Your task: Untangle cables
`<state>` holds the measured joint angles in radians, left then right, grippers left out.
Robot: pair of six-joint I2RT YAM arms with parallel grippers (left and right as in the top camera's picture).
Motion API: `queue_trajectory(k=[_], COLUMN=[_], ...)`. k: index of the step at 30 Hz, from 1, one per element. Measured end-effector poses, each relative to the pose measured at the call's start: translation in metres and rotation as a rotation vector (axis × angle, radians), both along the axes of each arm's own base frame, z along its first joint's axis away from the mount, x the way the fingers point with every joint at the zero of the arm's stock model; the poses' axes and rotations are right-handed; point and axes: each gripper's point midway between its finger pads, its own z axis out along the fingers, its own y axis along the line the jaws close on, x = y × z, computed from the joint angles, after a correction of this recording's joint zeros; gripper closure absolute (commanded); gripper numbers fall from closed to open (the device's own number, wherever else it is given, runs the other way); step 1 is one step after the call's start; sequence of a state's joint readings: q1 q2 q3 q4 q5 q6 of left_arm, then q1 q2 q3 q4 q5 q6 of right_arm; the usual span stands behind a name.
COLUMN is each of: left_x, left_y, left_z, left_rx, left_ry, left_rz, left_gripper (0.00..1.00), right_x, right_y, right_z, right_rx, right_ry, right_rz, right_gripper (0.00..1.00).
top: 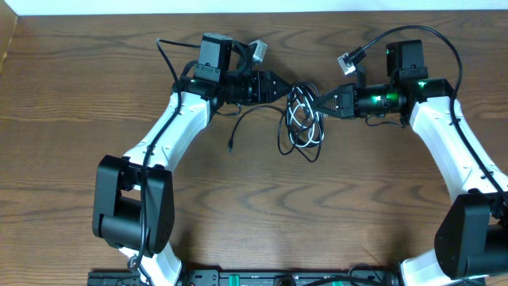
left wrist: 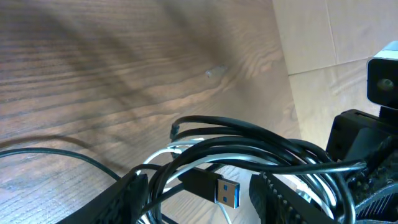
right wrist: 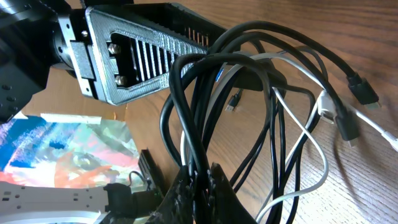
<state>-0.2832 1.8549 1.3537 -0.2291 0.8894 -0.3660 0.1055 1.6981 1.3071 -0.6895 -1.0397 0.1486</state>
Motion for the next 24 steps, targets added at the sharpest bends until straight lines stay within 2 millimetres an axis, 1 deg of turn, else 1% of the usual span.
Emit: queue_trajectory(k=[3,9,12,15,18,20,24], left_x=[-0.001,-0.004,-0.005,-0.008,-0.015,-0.021,-0.025], left_y=[0.0,0.005,0.004,-0.001,-0.013,-0.019,-0.018], left_z=[-0.001,-0.01,-0.01,-0.011,-0.015,-0.022,-0.037], left_rx=[0.001,0.039,0.041,0.05,0.077,0.117,0.209], left_ry=[0.005,0.043,0.042,0.03,0.023,0.033,0.039], left_rz=[-0.001,0.019,0.014,-0.002,-0.022,-0.026,0.001], left_gripper=[0.42,0.42,0.42,0.42,0.42,0.42,0.42], right_x=[0.0,0.0,0.0,0.0,0.0,0.0,0.0], right_y=[0.0,0.0,0.0,0.0,0.0,0.0,0.0], right_z=[0.0,0.0,0.0,0.0,0.0,0.0,0.0], right_rx=[0.0,0.0,0.0,0.0,0.0,-0.001,-0.001], right_ry=[0.0,0.001,0.001,0.001,0.001,0.002,0.002], right_rz=[0.0,0.0,0.0,0.0,0.0,0.0,-0.001], right_gripper=[0.99,0.99,0.99,0.99,0.99,0.99,0.99])
